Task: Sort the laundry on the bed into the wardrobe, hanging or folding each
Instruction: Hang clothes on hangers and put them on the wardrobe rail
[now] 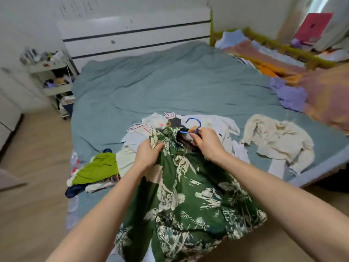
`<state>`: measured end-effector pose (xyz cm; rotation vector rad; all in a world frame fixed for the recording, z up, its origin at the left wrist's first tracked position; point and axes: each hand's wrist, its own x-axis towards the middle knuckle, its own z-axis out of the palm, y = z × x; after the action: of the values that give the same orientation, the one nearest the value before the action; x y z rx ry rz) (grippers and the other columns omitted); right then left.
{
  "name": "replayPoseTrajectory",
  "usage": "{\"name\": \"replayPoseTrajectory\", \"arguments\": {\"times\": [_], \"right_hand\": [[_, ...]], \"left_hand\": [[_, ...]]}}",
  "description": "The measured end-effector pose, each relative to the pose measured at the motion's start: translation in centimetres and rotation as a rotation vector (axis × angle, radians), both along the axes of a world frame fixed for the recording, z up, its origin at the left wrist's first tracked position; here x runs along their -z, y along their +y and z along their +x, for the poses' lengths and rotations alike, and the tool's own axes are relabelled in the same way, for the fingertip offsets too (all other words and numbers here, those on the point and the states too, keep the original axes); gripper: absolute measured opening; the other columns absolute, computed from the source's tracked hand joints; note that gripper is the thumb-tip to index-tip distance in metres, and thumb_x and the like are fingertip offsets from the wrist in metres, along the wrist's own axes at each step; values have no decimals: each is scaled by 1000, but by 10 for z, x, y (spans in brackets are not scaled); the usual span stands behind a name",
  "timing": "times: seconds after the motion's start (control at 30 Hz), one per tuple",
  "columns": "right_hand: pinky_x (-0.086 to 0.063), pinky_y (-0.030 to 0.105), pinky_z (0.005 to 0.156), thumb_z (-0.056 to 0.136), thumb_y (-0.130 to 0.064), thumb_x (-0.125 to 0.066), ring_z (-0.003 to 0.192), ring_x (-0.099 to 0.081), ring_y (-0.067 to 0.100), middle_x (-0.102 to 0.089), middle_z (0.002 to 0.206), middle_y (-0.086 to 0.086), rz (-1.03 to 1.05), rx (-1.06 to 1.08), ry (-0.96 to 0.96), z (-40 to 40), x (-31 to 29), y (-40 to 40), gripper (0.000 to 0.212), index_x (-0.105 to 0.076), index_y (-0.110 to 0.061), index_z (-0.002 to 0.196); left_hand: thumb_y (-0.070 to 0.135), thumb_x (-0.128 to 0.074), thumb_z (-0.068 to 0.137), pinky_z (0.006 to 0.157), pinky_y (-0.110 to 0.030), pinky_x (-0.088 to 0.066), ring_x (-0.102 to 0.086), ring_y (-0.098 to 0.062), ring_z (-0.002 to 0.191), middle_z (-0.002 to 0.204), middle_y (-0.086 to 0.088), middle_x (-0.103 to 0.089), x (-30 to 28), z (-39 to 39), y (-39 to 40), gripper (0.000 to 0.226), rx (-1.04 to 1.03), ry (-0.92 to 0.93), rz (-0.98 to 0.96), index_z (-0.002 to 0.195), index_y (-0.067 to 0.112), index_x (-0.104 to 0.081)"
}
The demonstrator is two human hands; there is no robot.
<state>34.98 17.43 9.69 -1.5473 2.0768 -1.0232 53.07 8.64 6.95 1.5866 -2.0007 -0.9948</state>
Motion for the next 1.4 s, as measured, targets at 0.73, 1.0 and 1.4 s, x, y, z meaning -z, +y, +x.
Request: {"name": "replayPoseTrajectory", "arguments": {"times": [0.73,1.0,1.4], "right_hand": [[-36,35,61,89,6,-39,80,-57,38,-62,90,20,413,168,443,-384,41,-85,21,-55,-8,87],[-49,34,81,89,0,-45,94,-62,33,-69,103,17,558,149,-42,-382,171,-127,27,-70,-8,95],[-45,20,48,97,-3,-47,54,-50,21,-61,72,15,466,207,-435,-367,265,-140,20,-63,8,97]], "left_hand": [[13,-61,89,78,-30,-50,-65,-23,89,92,-7,-70,68,-307,-76,11,134,-202,203,91,8,-71],[17,-57,92,72,-23,-41,-61,-18,89,102,-7,-70,154,-310,-98,19,75,-344,266,100,7,-71],[22,-52,87,89,-34,-41,-55,-33,113,120,-14,-60,299,-363,-108,29,395,-729,360,113,11,-56]]}}
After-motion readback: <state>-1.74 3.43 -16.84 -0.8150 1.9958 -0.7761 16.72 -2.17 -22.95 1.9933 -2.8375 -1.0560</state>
